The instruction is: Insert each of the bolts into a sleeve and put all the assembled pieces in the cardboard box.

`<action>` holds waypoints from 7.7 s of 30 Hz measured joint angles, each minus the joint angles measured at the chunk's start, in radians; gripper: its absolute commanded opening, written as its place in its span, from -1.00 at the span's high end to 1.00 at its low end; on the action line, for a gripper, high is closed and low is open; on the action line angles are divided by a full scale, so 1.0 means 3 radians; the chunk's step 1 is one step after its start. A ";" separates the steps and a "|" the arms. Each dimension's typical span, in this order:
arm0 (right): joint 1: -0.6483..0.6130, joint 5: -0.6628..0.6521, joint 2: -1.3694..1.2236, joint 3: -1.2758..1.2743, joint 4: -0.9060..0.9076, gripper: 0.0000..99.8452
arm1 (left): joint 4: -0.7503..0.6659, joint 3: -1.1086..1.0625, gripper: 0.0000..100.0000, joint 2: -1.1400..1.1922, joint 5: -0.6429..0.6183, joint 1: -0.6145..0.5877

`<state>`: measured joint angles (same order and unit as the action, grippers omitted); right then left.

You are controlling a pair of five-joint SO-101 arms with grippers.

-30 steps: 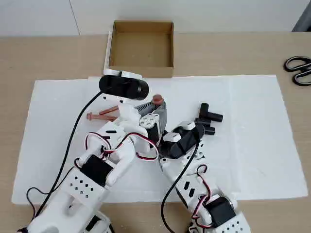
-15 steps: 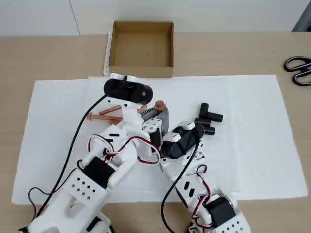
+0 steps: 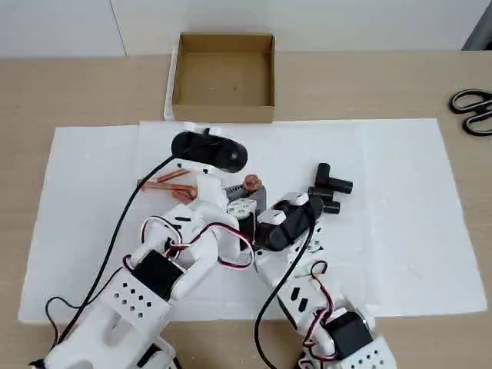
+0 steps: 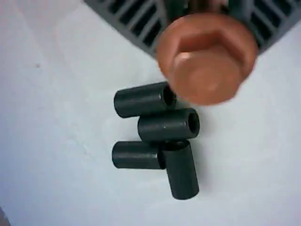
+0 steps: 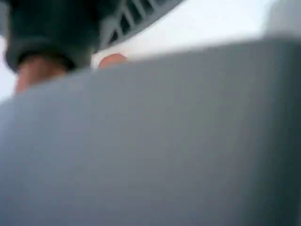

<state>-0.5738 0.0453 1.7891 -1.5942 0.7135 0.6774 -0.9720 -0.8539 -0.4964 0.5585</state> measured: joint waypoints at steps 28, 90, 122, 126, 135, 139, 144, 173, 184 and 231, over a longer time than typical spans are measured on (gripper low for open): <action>-0.0010 0.0005 0.0000 -0.0005 0.0000 0.99 | 0.0220 -0.0118 0.99 -0.0041 0.0230 0.0020; 0.1632 -0.0696 -0.1243 0.1974 0.0327 0.99 | 0.1724 0.0660 0.55 -0.0031 0.1069 -0.3069; 0.0895 -0.0726 -0.8485 0.7646 -0.0813 0.99 | 0.1744 0.0455 0.55 -0.0031 0.1095 -0.3079; 0.0890 -0.0731 -0.8669 0.7646 -0.0931 0.99 | 0.1744 0.0419 0.55 -0.0031 0.1095 -0.3079; 0.0885 -0.0731 -0.9073 0.7646 -0.1499 0.99 | 0.1744 0.0276 0.55 -0.0031 0.1100 -0.3079; 0.0885 -0.0731 -0.9211 0.7646 -0.1570 0.96 | 0.1744 0.0276 0.55 -0.0031 0.1095 -0.3079; 0.0885 -0.0731 -0.9247 0.7646 -0.1570 0.76 | 0.1744 0.0276 0.55 -0.0031 0.1095 -0.3079; 0.1095 -0.0731 -0.7585 0.7713 0.0020 0.75 | 0.1918 0.0532 0.55 -0.0031 0.1253 -0.3079; 0.1130 -0.0731 -0.5953 0.7718 0.2348 0.75 | 0.2082 0.0598 0.55 -0.0031 0.1274 -0.2746; 0.2158 -0.3248 -0.6848 0.6265 0.3110 0.74 | 0.2082 0.0598 0.55 -0.0031 0.1274 -0.2521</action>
<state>0.0736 -0.9291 -0.2654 0.2854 1.6464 1.3019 -0.7925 -0.8631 -0.1143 -0.1979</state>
